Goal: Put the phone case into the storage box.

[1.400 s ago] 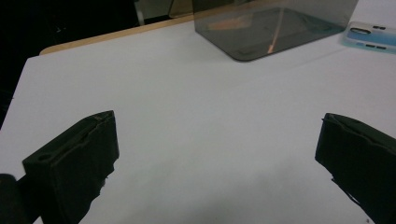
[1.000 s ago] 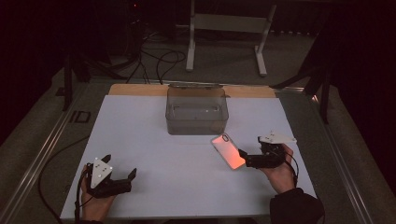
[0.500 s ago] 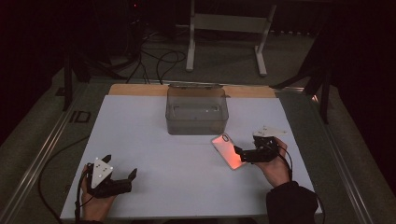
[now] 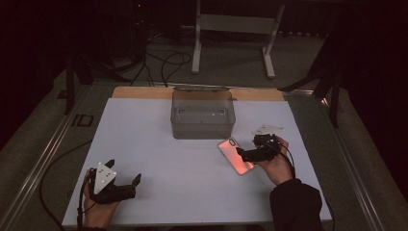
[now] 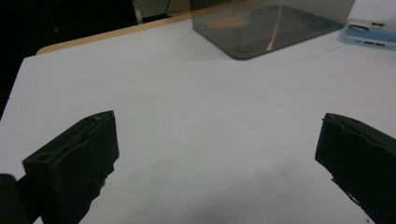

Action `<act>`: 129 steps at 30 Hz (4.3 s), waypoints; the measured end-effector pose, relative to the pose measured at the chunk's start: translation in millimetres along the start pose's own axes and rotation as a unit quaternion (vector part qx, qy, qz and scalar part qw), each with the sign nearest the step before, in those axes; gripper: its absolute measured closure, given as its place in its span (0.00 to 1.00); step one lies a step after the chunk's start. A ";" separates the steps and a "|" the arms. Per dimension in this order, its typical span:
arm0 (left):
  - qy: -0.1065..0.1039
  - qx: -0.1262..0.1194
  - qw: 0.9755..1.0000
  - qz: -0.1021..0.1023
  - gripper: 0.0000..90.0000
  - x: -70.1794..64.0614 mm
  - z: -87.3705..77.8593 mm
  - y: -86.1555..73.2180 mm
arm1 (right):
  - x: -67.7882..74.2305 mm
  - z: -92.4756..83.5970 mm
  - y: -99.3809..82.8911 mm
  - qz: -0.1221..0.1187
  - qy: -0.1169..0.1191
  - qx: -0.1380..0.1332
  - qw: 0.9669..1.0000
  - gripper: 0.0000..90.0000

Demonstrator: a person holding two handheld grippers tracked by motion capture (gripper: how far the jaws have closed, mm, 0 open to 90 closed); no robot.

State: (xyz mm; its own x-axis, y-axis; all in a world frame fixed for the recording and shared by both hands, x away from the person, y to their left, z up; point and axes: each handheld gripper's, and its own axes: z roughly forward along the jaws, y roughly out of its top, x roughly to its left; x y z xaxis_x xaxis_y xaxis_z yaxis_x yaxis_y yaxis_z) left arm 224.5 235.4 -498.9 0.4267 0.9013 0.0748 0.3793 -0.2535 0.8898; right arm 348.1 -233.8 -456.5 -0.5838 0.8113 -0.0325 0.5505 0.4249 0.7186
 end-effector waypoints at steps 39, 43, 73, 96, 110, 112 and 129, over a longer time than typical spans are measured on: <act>0.000 0.001 1.000 0.002 0.00 -0.7 0.3 0.1 | -16.2 40.1 -7.9 0.005 0.012 0.096 0.995 0.42; 0.000 0.001 1.000 0.002 0.00 -0.6 0.3 0.1 | -17.0 43.1 -9.6 0.010 0.015 0.113 0.993 0.50; 0.000 0.003 1.000 0.003 0.00 -0.9 0.6 0.1 | -17.7 47.8 -15.7 0.034 0.019 0.157 0.987 0.93; -0.001 0.004 1.000 0.002 0.00 -0.7 1.0 -0.1 | -14.5 43.1 -15.5 0.013 0.001 0.152 0.988 0.98; -0.003 0.004 1.000 0.000 0.00 -1.3 0.8 0.7 | -10.6 31.0 -12.1 -0.002 -0.006 0.128 0.992 0.98; -0.004 0.003 1.000 0.000 0.00 -1.4 0.7 1.0 | -10.2 30.7 -11.9 -0.002 -0.005 0.128 0.992 0.98; -0.026 -0.001 0.999 -0.020 0.00 -1.5 -0.8 13.1 | -0.3 19.3 0.6 -0.034 -0.008 0.105 0.994 0.98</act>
State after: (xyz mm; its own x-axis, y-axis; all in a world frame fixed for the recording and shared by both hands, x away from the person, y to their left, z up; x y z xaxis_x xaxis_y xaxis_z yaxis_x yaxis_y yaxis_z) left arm 228.2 231.0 -487.1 0.4541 0.8908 0.0159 0.3949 -0.2172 0.8927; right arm 360.1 -226.1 -469.5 -0.6152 0.7834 -0.0883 0.6236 0.5521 0.5535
